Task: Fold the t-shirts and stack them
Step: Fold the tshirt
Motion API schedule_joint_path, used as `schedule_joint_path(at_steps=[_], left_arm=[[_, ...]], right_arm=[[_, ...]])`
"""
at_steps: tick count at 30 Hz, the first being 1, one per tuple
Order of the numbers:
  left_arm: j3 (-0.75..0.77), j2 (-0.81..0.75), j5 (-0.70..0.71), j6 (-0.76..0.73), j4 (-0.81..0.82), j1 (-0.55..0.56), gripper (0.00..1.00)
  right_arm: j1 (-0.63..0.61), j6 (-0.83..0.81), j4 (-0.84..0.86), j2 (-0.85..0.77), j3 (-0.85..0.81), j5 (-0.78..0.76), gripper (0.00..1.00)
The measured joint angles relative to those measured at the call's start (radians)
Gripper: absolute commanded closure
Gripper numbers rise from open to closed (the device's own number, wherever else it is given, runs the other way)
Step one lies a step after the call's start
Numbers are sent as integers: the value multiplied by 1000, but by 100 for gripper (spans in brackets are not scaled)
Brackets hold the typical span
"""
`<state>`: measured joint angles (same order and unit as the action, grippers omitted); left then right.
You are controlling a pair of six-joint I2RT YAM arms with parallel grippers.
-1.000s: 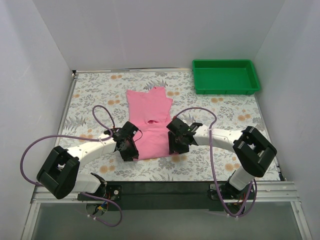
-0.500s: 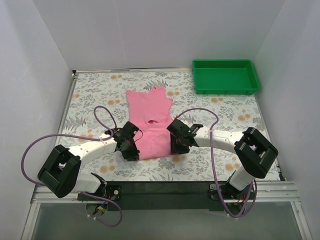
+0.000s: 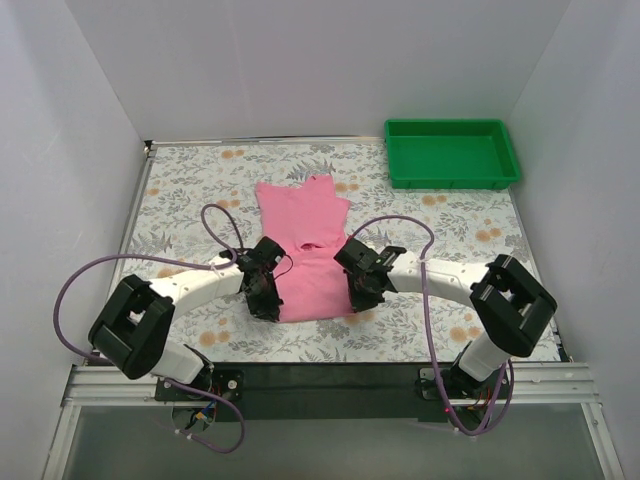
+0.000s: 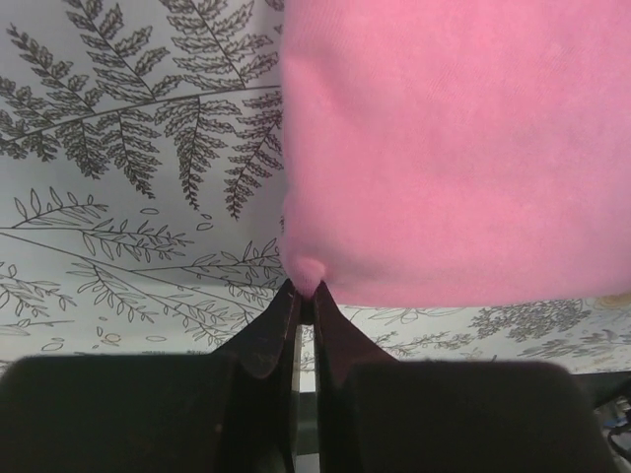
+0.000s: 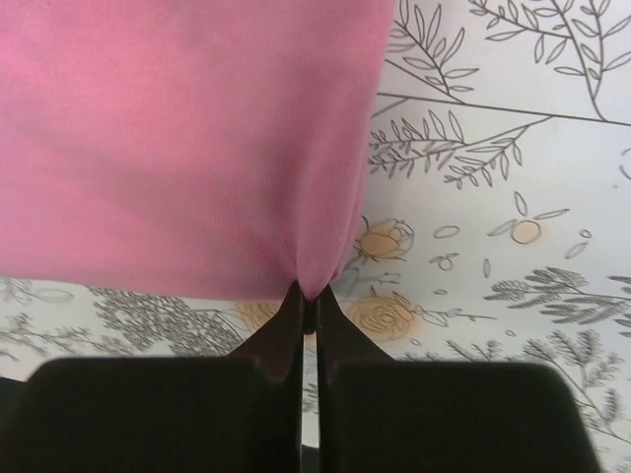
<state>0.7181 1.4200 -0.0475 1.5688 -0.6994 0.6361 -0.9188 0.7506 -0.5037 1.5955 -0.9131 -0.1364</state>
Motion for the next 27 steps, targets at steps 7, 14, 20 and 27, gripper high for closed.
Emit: schedule_joint_path(at_steps=[7, 14, 20, 27], left_arm=[[120, 19, -48, -76, -145, 8, 100], [57, -116, -219, -96, -240, 22, 100], [47, -249, -338, -96, -372, 37, 100], [212, -213, -327, -91, -505, 35, 100]], right_arm=[[0, -142, -153, -41, -68, 35, 99], [1, -217, -286, -141, -71, 182, 99], [-3, -261, -430, -219, -86, 317, 99], [29, -375, -647, -112, -346, 342, 99]])
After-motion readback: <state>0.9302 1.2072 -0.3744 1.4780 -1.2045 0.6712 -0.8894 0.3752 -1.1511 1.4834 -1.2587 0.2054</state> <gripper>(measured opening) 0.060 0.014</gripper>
